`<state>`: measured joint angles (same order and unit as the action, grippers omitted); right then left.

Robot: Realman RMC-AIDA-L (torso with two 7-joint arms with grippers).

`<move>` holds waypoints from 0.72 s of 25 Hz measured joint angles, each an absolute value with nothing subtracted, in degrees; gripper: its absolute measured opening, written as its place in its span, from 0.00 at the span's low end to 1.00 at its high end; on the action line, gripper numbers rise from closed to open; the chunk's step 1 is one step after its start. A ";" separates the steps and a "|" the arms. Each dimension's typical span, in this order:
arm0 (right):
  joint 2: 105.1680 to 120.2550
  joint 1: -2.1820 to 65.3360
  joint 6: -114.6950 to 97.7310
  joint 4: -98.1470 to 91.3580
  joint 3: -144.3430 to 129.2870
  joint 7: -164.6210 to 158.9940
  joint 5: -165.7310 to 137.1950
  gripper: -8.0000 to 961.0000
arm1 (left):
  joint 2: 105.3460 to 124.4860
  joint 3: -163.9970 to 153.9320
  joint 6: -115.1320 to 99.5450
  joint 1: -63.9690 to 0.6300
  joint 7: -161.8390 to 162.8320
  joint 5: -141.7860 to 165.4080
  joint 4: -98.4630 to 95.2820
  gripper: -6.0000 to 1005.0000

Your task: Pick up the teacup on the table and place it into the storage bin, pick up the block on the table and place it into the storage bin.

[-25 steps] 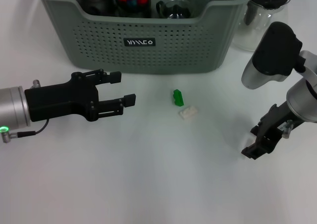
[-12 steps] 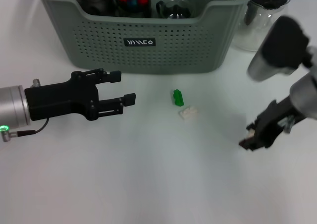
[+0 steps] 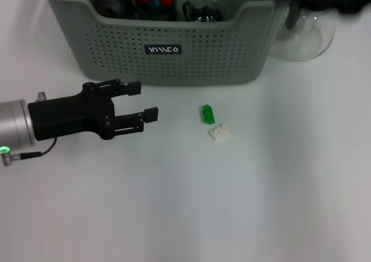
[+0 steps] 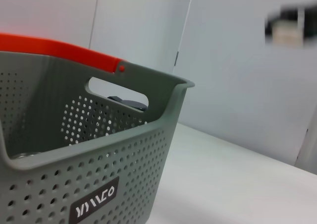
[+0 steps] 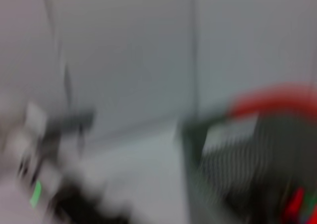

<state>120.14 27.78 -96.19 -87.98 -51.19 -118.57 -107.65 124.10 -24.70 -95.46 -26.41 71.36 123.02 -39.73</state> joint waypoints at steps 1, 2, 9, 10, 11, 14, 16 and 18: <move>120.25 28.33 -93.79 -87.72 -50.44 -118.04 -106.25 0.46 | 124.11 -24.70 -95.45 -26.46 71.40 122.97 -39.69 0.75; 120.26 29.11 -90.72 -87.24 -51.14 -117.84 -106.01 0.46 | 124.09 -24.70 -95.45 -26.53 71.46 122.89 -39.48 0.75; 120.27 42.76 -63.77 -76.18 -65.93 -125.33 -117.69 0.46 | 124.01 -24.85 -95.01 -27.06 71.57 122.86 -38.45 0.75; 120.26 45.40 -60.11 -73.07 -67.21 -128.02 -120.03 0.46 | 124.01 -24.86 -94.97 -27.08 71.58 122.85 -38.44 0.75; 120.20 48.75 -56.38 -68.90 -68.40 -130.84 -122.65 0.46 | 124.02 -24.84 -94.90 -27.08 71.60 122.87 -38.42 0.75; 120.15 58.51 -48.48 -55.58 -69.30 -135.80 -128.52 0.46 | 124.10 -24.75 -94.88 -26.99 71.68 122.91 -38.37 0.75; 120.01 64.73 -43.63 -45.73 -68.82 -137.09 -131.12 0.46 | 124.14 -24.72 -94.85 -26.85 71.77 122.93 -38.32 0.75; 119.84 69.12 -38.99 -37.06 -68.49 -138.24 -133.16 0.46 | 124.18 -24.70 -94.84 -26.76 72.00 122.91 -38.31 0.75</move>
<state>119.84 69.12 -38.99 -37.06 -68.49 -138.24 -133.16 124.18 -24.70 -94.84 -26.76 72.00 122.91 -38.31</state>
